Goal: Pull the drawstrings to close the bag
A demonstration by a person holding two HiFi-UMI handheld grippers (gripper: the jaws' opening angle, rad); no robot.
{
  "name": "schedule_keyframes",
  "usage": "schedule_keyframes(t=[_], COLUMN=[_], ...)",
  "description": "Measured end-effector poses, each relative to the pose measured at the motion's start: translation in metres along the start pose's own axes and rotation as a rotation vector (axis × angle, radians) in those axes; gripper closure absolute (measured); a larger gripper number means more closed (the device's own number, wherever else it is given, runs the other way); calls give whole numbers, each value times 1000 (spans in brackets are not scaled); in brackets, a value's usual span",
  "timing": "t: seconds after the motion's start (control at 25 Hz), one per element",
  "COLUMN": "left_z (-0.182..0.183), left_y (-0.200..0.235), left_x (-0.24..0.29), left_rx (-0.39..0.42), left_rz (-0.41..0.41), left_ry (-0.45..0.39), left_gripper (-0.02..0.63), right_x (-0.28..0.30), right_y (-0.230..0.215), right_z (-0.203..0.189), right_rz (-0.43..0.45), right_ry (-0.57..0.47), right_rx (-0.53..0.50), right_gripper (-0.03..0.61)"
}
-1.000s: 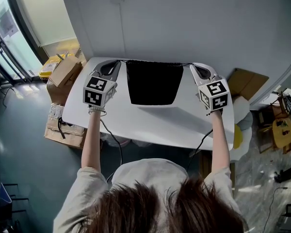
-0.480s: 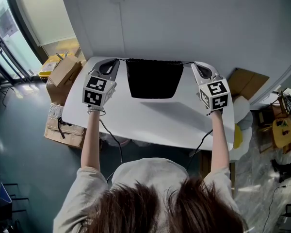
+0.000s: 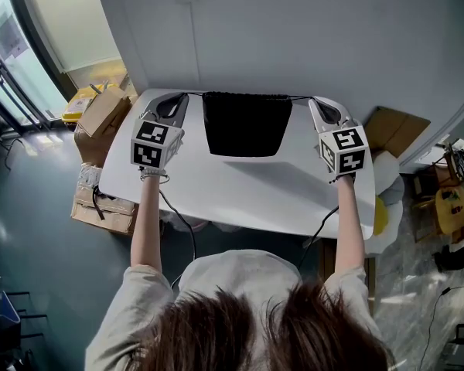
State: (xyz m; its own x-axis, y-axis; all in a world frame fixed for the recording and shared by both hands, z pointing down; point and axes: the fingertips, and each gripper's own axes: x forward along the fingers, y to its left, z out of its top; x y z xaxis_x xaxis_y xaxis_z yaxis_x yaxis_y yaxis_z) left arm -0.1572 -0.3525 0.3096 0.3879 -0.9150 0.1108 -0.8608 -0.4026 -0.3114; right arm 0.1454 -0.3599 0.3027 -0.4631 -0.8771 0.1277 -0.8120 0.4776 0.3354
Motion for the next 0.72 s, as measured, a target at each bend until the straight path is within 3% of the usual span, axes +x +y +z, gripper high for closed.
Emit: schedule_keyframes(t=[0.28,0.72], left_z=[-3,-5], left_y=[8,11], left_x=[-1,-2], left_rx=[-48,-89], left_rz=[54,74], left_ry=[-13,-15], left_gripper=[615,615], right_x=[1,0], right_y=[-2,-11], right_z=[-3,-7], right_rz=[-38,-106], right_ry=[2,10], right_rx=[29,68], right_gripper=[563,563])
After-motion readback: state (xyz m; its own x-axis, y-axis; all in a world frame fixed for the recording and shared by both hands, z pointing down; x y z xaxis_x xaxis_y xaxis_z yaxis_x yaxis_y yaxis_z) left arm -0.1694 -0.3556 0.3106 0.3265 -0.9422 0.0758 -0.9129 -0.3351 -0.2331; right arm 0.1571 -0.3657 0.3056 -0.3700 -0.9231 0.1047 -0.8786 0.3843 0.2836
